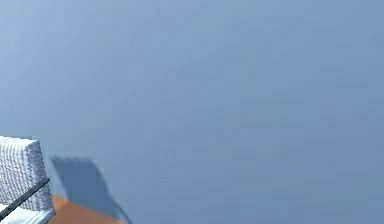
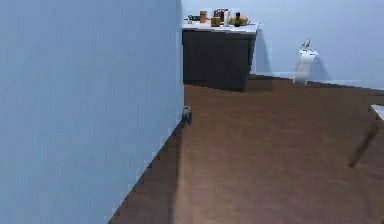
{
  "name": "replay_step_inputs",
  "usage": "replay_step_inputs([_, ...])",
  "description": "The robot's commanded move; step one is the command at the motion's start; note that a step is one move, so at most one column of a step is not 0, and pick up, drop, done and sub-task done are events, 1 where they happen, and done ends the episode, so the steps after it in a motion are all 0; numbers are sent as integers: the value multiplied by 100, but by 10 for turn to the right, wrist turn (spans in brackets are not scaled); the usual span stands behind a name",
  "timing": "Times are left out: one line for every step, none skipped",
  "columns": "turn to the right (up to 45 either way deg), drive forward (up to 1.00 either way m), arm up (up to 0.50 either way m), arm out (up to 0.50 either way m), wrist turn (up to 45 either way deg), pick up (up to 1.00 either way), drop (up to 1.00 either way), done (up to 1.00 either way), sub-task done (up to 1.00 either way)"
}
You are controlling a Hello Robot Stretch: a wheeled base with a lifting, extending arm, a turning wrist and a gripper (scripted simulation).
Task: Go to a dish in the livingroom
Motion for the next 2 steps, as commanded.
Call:
replay_step_inputs([0,10,0,0,0,0,0,0,0])
replay_step_inputs([-450,0,0,0,0,0,0,0,0])
